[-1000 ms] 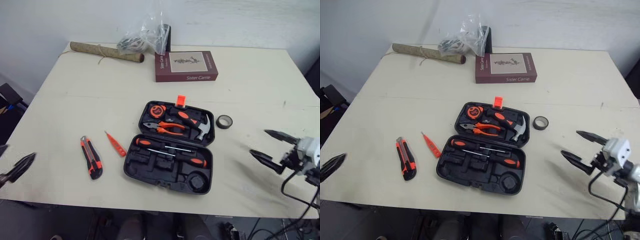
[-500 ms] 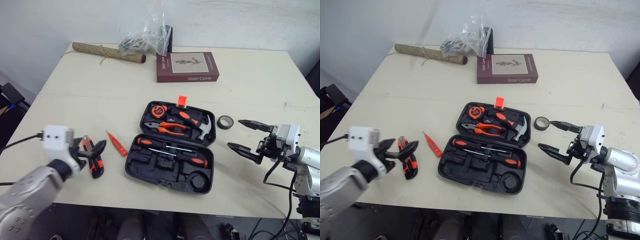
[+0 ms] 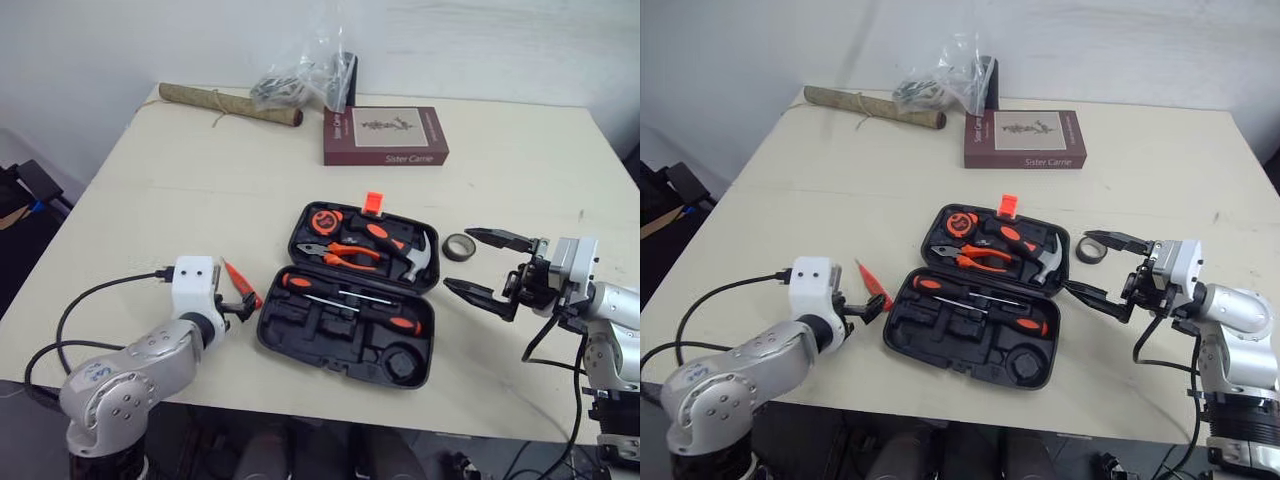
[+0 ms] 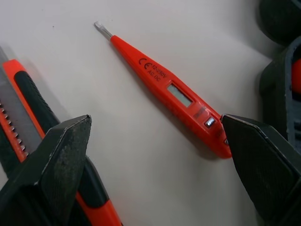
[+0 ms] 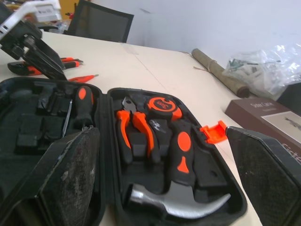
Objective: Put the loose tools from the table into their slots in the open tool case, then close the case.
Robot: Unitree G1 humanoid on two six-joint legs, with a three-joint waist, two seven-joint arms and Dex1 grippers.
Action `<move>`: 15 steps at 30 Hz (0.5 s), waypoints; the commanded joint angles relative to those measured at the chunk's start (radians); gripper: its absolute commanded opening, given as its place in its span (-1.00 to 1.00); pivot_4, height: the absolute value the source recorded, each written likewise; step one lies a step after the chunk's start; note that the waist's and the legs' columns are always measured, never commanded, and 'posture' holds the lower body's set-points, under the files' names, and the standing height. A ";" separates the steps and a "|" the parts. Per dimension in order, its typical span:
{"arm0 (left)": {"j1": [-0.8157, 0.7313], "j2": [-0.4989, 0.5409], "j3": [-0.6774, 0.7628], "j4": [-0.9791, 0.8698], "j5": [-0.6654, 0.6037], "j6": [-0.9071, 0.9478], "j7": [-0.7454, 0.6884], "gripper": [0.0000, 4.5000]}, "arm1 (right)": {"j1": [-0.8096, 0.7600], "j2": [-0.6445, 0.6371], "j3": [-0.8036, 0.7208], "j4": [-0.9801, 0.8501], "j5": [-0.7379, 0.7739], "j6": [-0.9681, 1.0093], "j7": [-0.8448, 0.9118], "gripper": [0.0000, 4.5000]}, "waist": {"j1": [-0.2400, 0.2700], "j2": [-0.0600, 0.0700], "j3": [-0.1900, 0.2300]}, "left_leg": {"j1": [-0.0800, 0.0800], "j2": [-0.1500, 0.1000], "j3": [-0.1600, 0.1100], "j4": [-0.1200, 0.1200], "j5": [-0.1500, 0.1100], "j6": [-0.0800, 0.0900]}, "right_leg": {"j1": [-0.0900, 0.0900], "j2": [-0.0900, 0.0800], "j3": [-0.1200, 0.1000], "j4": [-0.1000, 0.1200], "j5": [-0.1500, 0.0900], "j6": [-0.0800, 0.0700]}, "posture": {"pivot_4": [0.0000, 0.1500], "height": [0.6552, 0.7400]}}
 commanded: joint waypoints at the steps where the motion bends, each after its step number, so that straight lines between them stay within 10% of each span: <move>1: -0.035 -0.041 -0.033 0.037 0.070 0.033 -0.010 1.00 | 0.013 0.002 -0.005 -0.063 0.028 0.018 -0.011 0.99 | 0.005 0.000 0.000 | 0.000 0.000 0.000 0.000 0.000 0.000 | 0.000 0.000 0.000 0.000 0.000 0.000 | 1.00 1.00; 15: -0.007 -0.082 -0.021 -0.013 0.234 0.129 -0.147 1.00 | 0.012 -0.004 0.002 -0.105 0.041 0.072 -0.023 0.99 | 0.007 0.000 0.000 | 0.000 0.000 0.001 0.001 0.000 0.000 | 0.000 0.000 0.001 0.000 0.000 0.000 | 1.00 1.00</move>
